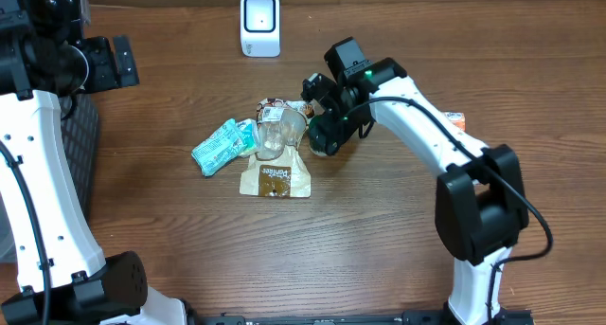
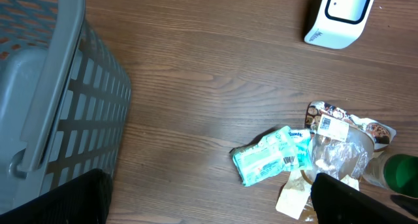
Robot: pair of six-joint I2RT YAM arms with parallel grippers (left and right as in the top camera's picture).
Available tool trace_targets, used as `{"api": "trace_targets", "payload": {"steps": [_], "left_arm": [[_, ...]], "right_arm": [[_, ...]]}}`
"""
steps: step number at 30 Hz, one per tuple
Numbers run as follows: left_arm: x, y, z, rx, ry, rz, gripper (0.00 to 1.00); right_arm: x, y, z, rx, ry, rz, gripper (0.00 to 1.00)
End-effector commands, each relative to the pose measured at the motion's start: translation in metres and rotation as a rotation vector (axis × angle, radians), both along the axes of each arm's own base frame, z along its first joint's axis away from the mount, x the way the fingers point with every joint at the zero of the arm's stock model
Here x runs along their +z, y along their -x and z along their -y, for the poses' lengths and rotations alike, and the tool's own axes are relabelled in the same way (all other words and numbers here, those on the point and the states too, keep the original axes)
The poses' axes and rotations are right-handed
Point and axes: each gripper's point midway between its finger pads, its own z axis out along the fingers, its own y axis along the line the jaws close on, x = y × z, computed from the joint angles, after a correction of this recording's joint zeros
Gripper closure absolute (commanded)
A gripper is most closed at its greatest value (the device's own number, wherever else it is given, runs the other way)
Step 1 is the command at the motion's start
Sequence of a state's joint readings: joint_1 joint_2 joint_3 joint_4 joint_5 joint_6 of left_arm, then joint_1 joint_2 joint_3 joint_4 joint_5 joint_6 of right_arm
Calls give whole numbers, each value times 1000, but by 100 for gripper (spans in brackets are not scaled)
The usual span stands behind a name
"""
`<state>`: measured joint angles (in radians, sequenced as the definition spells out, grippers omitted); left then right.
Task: Scan the item barcode
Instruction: 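Move the right gripper over the green-lid jar, then lower the right gripper and grasp the green-lid jar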
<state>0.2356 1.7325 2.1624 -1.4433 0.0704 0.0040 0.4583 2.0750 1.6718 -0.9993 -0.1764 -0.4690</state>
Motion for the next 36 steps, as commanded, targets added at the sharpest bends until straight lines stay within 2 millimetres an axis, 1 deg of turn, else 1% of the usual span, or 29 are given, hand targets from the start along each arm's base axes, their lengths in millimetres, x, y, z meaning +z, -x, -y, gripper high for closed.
{"api": "trace_targets", "payload": {"steps": [1, 4, 8, 12, 16, 22, 27, 30, 33, 36], "left_arm": [[10, 0, 3, -22, -20, 30, 1], [10, 0, 3, -22, -20, 30, 0], [10, 0, 2, -21, -20, 30, 1], [10, 0, 2, -21, -20, 30, 0], [10, 0, 2, -21, -20, 30, 0], [10, 0, 2, -21, -20, 29, 0], [10, 0, 2, -21, -20, 29, 0], [10, 0, 2, -21, -20, 29, 0], [10, 0, 2, -21, -20, 29, 1], [10, 0, 2, -21, -20, 29, 0]], "right_arm": [[-2, -5, -5, 24, -11, 9, 0], [-1, -8, -7, 9, -20, 21, 1], [-1, -10, -7, -7, -27, 23, 10], [-1, -10, -7, -19, -27, 19, 16], [-1, -10, -7, -34, -29, 14, 27], [-1, -12, -4, -162, -33, -14, 47], [-2, -12, -3, -311, -43, -55, 48], [-3, -12, 3, -457, -29, -84, 47], [-7, -8, 20, -662, 27, -115, 47], [-9, -4, 35, -800, 86, -124, 46]]}}
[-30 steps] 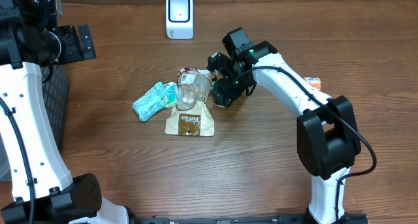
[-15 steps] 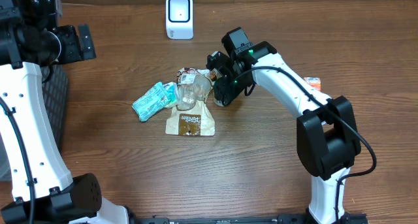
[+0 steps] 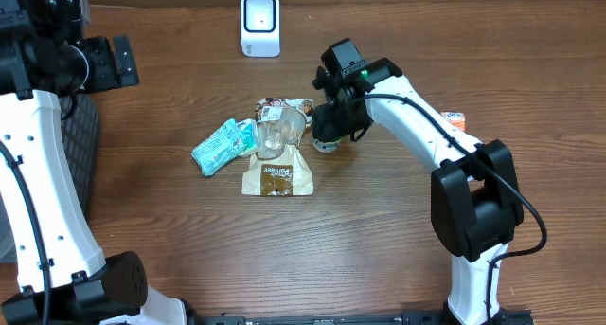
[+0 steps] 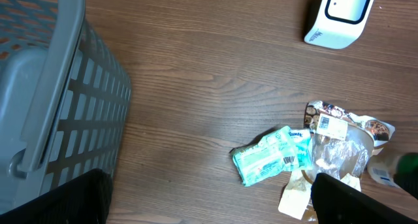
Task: Scan the item barcode
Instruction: 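Lower the right gripper and grasp the green-lid jar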
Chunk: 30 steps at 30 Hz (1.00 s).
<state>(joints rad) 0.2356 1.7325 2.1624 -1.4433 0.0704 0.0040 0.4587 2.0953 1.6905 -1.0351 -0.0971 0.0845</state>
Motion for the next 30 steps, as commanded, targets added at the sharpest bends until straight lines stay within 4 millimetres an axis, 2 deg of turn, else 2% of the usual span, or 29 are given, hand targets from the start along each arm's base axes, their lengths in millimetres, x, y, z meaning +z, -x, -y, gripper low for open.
{"api": "trace_targets", "payload": {"steps": [1, 3, 7, 13, 15, 18, 21, 30], "left_arm": [[10, 0, 2, -21, -20, 29, 0], [10, 0, 2, -21, -20, 29, 0], [10, 0, 2, -21, -20, 29, 0], [10, 0, 2, -21, -20, 29, 0], [10, 0, 2, -21, -20, 29, 0], [10, 0, 2, -21, -20, 29, 1], [10, 0, 2, -21, -20, 29, 0], [10, 0, 2, -22, -20, 28, 0]], "right_arm": [[-3, -1, 24, -258, 86, -19, 47], [-3, 1, 28, -276, 105, -23, 46], [-4, 3, 35, -333, 139, -28, 34], [-4, 2, 39, -390, 152, -23, 32], [-4, 2, 39, -390, 152, -22, 28], [-4, 2, 39, -386, 152, -22, 18], [-3, 1, 38, -387, 148, -16, 0], [-2, -9, 34, -385, 124, 22, 0]]}}
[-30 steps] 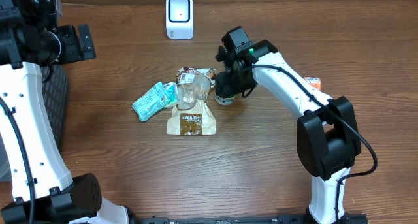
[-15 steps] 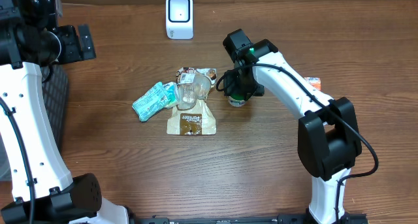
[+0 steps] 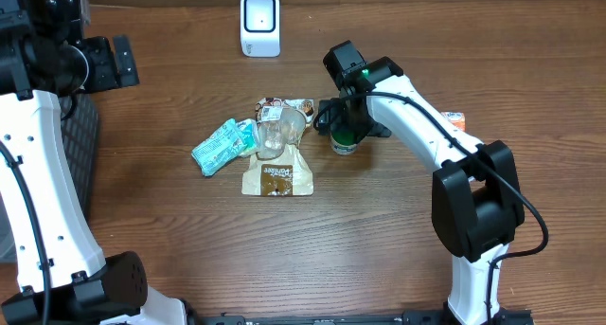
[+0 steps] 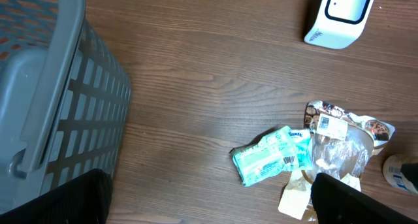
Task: Scan the item barcode
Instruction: 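Lower the right gripper and grasp the green-lid jar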
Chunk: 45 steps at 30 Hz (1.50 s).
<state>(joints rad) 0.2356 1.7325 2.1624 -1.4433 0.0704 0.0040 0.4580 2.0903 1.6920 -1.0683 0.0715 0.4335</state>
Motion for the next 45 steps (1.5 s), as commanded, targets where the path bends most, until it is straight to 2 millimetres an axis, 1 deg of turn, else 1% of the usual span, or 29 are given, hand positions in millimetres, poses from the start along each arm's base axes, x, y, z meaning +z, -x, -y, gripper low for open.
{"api": "trace_targets", "payload": {"steps": [1, 3, 7, 12, 15, 19, 24, 30, 33, 39, 41, 45], "left_arm": [[10, 0, 2, -22, -20, 28, 0], [10, 0, 2, -22, -20, 28, 1], [10, 0, 2, -22, -20, 28, 0], [10, 0, 2, -22, -20, 28, 0], [10, 0, 2, -22, -20, 28, 1], [10, 0, 2, -22, -20, 28, 1], [10, 0, 2, -22, -20, 28, 1], [10, 0, 2, -22, -20, 28, 1], [10, 0, 2, -22, -20, 28, 0], [10, 0, 2, -22, -20, 28, 0], [10, 0, 2, -21, -20, 28, 0], [10, 0, 2, -21, -20, 28, 0]], "right_arm": [[-2, -3, 5, -4, 15, 9, 0], [-2, -4, 4, 32, 20, 13, 3], [-2, -4, 4, 49, 23, 12, 8], [-2, -4, 4, 148, 40, 15, 14], [-7, -3, 5, 195, 50, 13, 20], [-16, 2, 7, 223, 58, 2, 21], [-19, 2, 7, 237, 61, 1, 32], [-18, 2, 7, 237, 61, 1, 35], [-16, 2, 7, 237, 61, -1, 35], [4, 2, 7, 242, 66, -13, 34], [8, 2, 7, 242, 68, -17, 31], [8, 4, 8, 246, 72, -27, 30]]}}
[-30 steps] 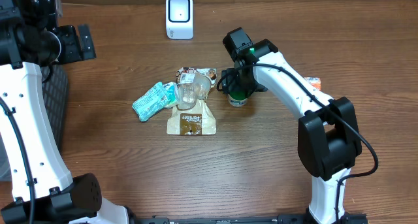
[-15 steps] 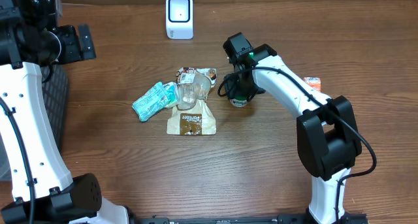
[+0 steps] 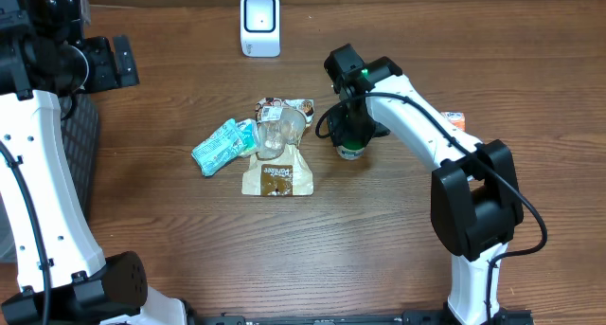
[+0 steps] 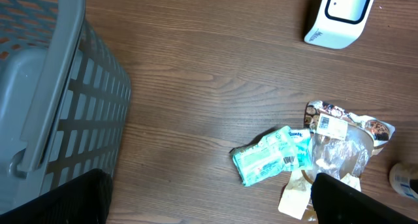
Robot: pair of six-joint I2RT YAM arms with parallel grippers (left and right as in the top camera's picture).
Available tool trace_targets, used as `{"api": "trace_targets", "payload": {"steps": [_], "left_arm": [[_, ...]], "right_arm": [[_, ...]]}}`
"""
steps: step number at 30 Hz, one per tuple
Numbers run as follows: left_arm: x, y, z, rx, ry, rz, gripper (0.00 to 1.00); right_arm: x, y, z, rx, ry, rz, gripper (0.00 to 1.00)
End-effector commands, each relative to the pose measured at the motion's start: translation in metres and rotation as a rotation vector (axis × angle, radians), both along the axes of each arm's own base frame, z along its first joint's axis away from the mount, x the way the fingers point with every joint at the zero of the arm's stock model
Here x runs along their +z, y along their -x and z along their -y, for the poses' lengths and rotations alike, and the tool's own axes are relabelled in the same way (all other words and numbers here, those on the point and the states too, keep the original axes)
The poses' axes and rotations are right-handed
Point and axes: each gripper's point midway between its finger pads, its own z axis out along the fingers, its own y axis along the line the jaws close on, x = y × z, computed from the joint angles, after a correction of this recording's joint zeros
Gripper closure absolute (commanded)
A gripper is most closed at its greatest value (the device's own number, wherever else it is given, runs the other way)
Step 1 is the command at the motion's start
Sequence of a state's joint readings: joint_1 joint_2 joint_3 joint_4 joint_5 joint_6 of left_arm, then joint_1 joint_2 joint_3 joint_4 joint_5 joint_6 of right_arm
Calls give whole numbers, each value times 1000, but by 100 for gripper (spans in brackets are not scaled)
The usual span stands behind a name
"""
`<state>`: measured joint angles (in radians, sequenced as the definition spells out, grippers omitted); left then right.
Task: Scan the item barcode
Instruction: 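Lower the right gripper and grasp the green-lid jar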
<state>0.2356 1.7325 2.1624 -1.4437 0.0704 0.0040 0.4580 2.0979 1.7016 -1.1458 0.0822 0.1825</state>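
My right gripper (image 3: 348, 135) is shut on a small bottle (image 3: 351, 151) with a dark green top and a white end, just right of the pile of items. The bottle's white end (image 4: 403, 178) shows at the right edge of the left wrist view. The white scanner (image 3: 259, 24) stands at the back of the table, with its dark window (image 4: 343, 5) showing. My left gripper (image 4: 209, 208) hangs high at the far left, open and empty, with its fingers (image 4: 68, 198) wide apart.
The pile holds a teal packet (image 3: 222, 145), a clear plastic cup (image 3: 277, 131), a brown pouch (image 3: 275, 177) and a printed packet (image 3: 286, 106). A grey slatted basket (image 4: 59, 87) stands at the left edge. An orange item (image 3: 456, 119) lies behind the right arm.
My right gripper and the bottle have moved a little further right and toward the front, away from the pile. The left arm and the pile have not moved.
At first my right gripper held the bottle tilted against the right side of the pile, green top showing. Then it stood closer to upright beside the printed packet. Later it was right of the pile, and now it is slightly further right.
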Motion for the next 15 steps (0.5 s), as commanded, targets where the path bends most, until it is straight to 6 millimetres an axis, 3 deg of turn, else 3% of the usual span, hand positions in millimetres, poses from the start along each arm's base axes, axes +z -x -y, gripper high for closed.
{"api": "trace_targets", "payload": {"steps": [1, 9, 15], "left_arm": [[10, 0, 2, -21, -20, 29, 0], [10, 0, 2, -21, -20, 29, 0], [10, 0, 2, -21, -20, 29, 0]], "right_arm": [[10, -10, -1, 3, -8, 34, 30], [7, -8, 0, 14, -4, 27, 31], [3, -5, 1, 13, -1, 19, 44]]}}
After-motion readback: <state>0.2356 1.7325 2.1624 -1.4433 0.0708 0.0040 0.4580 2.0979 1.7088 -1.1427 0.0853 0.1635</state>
